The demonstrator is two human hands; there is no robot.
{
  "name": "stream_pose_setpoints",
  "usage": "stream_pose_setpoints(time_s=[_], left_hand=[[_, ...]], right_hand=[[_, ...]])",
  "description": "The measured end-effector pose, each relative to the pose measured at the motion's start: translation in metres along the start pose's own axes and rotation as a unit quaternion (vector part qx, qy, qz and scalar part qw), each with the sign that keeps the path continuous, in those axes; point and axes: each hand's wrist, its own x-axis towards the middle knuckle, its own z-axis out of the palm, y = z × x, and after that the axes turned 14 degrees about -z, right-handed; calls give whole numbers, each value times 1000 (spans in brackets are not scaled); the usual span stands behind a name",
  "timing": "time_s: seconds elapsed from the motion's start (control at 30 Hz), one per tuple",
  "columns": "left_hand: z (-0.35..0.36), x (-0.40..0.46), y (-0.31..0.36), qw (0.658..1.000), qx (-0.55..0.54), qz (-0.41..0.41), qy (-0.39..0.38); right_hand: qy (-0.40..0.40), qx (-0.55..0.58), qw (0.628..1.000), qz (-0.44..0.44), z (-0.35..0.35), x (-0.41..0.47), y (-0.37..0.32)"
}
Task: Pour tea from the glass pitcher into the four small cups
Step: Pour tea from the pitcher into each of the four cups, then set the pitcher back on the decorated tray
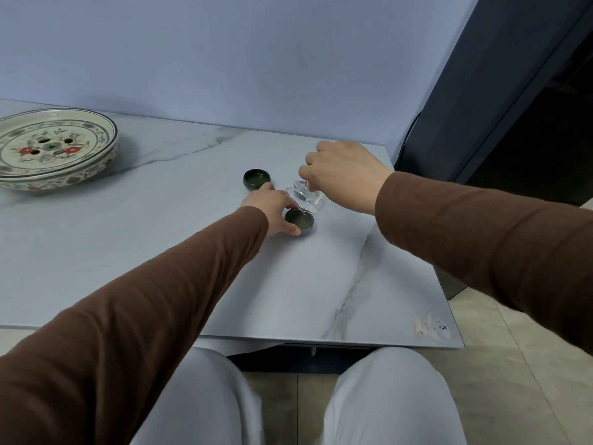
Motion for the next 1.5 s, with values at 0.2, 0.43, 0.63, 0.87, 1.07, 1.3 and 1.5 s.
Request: stream_pose_setpoints(time_s=[0.2, 0.43, 0.63, 0.87, 1.07, 1.3, 1.5], left_hand=[[1, 3, 0, 1000, 23, 5, -4], [2, 3, 1, 1000, 27, -5, -8], [-2, -3, 2, 999, 32, -5, -10], [-23, -3, -2, 999, 30, 19, 15], [-45, 29, -11, 996, 64, 44, 42], [-59, 55, -26, 999, 30, -9, 9], [-99, 43, -32, 998, -3, -50, -39]], right_hand=[[36, 112, 988, 97, 21, -16, 11], [31, 298, 917, 264, 47, -40, 15], [59, 372, 861, 343, 63, -50, 15], [100, 370, 844, 375, 74, -49, 24], [128, 391, 829, 378, 96, -23, 42], [121, 451, 796, 384, 101, 3, 62], [97, 523, 743, 406, 63, 5, 74]])
